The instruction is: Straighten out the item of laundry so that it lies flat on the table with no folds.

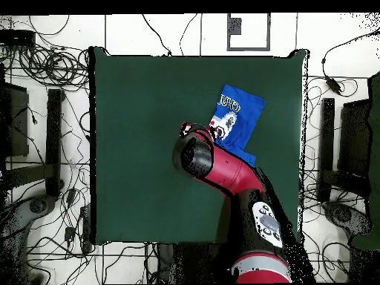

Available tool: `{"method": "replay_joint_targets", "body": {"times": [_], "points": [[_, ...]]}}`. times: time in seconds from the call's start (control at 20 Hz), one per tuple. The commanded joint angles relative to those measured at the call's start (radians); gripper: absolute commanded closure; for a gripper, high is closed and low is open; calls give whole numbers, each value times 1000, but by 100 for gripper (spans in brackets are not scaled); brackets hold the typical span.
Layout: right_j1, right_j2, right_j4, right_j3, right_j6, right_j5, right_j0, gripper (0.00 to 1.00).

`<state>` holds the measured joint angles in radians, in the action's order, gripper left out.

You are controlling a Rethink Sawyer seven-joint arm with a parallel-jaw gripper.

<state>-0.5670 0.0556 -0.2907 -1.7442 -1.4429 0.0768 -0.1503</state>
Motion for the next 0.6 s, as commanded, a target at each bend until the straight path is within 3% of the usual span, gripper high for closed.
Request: {"method": "replay_joint_targets", "body": {"times": [0.05,0.6], "points": [[0,-66,146,82,83,341,-66,0],[13,-122,242,87,-1,339,-99,0]]}}
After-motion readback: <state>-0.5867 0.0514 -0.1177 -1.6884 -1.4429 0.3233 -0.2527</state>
